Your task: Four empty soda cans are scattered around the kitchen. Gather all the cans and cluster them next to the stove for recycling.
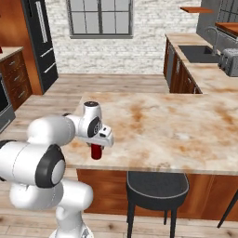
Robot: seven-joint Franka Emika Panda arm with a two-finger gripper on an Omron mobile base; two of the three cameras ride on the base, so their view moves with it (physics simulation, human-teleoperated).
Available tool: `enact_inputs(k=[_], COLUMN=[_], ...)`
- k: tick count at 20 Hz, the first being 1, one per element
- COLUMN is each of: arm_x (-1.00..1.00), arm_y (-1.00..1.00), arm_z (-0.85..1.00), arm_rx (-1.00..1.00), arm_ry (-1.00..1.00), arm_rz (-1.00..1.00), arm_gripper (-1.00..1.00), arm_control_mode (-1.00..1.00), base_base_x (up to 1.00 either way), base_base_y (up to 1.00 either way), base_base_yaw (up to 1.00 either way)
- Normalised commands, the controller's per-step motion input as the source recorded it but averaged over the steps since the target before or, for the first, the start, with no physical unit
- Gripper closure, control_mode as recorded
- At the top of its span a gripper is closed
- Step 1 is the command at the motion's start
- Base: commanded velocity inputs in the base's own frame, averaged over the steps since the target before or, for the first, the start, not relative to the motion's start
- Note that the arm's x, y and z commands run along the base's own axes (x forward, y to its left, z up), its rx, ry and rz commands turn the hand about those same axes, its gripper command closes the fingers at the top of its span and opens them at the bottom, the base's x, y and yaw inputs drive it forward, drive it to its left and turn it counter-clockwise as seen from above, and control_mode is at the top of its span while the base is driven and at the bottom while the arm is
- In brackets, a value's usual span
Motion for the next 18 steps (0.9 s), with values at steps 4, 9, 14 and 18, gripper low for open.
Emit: enact_inputs(k=[4, 9, 14, 18], arm_x=[-0.58, -0.27, -0.19, 0.00], arm_y=[0.13, 0.30, 0.15, 0.03], arm_z=[0.37, 0.72, 0.23, 0.00], arm_rx=[0.02, 0.00, 0.00, 0.00], arm_ry=[-0.11, -0.07, 0.01, 0.00], arm_rz=[0.00, 0.01, 0.00, 0.00], arm_gripper=[1.00, 1.00, 1.00, 1.00], arm_control_mode=[-1.00, -1.00, -1.00, -1.00], base_base_x=[0.00, 0.00, 0.00, 0.00], base_base_y=[0.00, 0.00, 0.00, 0.00], base_base_yaw=[0.00, 0.00, 0.00, 0.00])
